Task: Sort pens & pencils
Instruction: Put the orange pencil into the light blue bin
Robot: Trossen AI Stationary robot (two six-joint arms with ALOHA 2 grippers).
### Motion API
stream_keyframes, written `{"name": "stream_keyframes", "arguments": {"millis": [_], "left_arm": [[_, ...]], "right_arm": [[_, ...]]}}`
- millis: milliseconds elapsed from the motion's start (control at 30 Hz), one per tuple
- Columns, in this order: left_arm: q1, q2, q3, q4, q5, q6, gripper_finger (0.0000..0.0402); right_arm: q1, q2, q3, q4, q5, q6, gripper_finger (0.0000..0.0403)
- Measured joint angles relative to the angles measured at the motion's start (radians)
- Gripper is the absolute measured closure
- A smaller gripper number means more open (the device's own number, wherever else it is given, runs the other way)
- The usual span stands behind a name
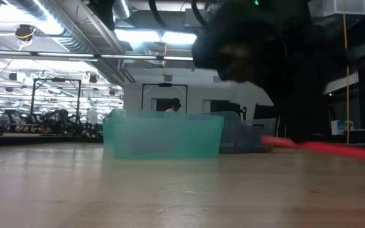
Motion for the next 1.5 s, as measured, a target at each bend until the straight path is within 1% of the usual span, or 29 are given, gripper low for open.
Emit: {"name": "stream_keyframes", "arguments": {"millis": [200, 333, 500, 733, 867, 967, 1133, 1233, 1300, 1400, 1500], "left_arm": [[0.0, 0.0, 0.0, 0.0, -0.007, 0.01, 0.0374], [0.001, 0.0, 0.0, 0.0, -0.026, 0.058, 0.0374], [0.001, 0.0, 0.0, -0.001, -0.083, 0.101, 0.0374], [0.001, -0.017, 0.0, 0.0, -0.207, 0.157, 0.0374], [0.001, -0.036, 0.001, 0.01, -0.225, 0.158, 0.0374], [0.001, -0.044, 0.0, 0.015, -0.225, 0.158, 0.0374], [0.001, -0.058, 0.001, 0.018, -0.225, 0.158, 0.0374], [0.001, -0.062, 0.0, 0.019, -0.221, 0.157, 0.0374], [0.001, -0.063, 0.0, 0.018, -0.209, 0.157, 0.0374], [0.001, -0.06, 0.0, 0.018, -0.171, 0.136, 0.0374], [0.001, -0.061, 0.0, 0.018, -0.132, 0.111, 0.0374]], "right_arm": [[-0.021, 0.0, 0.137, -0.149, 0.071, -0.03, 0.0403], [-0.074, -0.003, 0.226, -0.173, 0.112, -0.104, 0.0403], [-0.178, -0.003, 0.284, -0.174, 0.116, -0.239, 0.0403], [-0.344, -0.003, 0.343, -0.142, 0.115, -0.436, 0.0403], [-0.421, -0.003, 0.416, -0.125, 0.1, -0.517, 0.0403], [-0.448, -0.003, 0.486, -0.134, 0.081, -0.541, 0.0403], [-0.409, -0.002, 0.547, -0.156, 0.112, -0.598, 0.04], [-0.363, -0.003, 0.558, -0.158, 0.121, -0.604, 0.0384], [-0.33, -0.003, 0.554, -0.197, 0.125, -0.59, 0.0371], [-0.271, 0.001, 0.544, -0.273, 0.142, -0.506, 0.0352], [-0.195, 0.005, 0.515, -0.326, 0.14, -0.373, 0.0333]]}}
